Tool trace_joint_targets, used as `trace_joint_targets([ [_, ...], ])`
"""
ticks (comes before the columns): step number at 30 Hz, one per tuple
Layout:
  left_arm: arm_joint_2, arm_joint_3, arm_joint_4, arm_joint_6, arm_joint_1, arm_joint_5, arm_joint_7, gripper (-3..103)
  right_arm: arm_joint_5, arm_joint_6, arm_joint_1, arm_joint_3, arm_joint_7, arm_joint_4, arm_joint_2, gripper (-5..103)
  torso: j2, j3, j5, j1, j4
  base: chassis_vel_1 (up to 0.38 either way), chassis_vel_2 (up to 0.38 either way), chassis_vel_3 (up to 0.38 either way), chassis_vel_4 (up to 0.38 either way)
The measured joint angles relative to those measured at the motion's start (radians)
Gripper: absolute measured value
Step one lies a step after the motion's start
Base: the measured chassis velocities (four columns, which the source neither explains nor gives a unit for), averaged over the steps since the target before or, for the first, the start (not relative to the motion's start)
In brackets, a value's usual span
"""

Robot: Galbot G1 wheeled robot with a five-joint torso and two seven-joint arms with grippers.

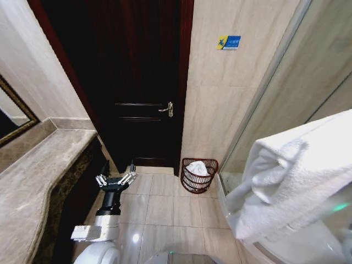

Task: Discard the used towel into the hamper.

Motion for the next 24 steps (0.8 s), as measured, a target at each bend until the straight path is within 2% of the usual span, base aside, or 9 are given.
trace_joint_targets([
  [18,0.0,0.0,0.0,0.0,0.0,0.0,0.0,100,-0.015,0.004,0.005,0.004,-0.005,-0.017,0.0,2,0.013,0.007,0.0001,0.006,-0.0001,0.0,0.0,0.0,0.0],
  [24,0.0,0.0,0.0,0.0,0.0,0.0,0.0,100,-0.014,0.011,-0.002,0.011,-0.005,-0.022,0.005,2,0.011,0.006,0.0,0.005,-0.0002,0.079,0.082,-0.095,-0.093],
])
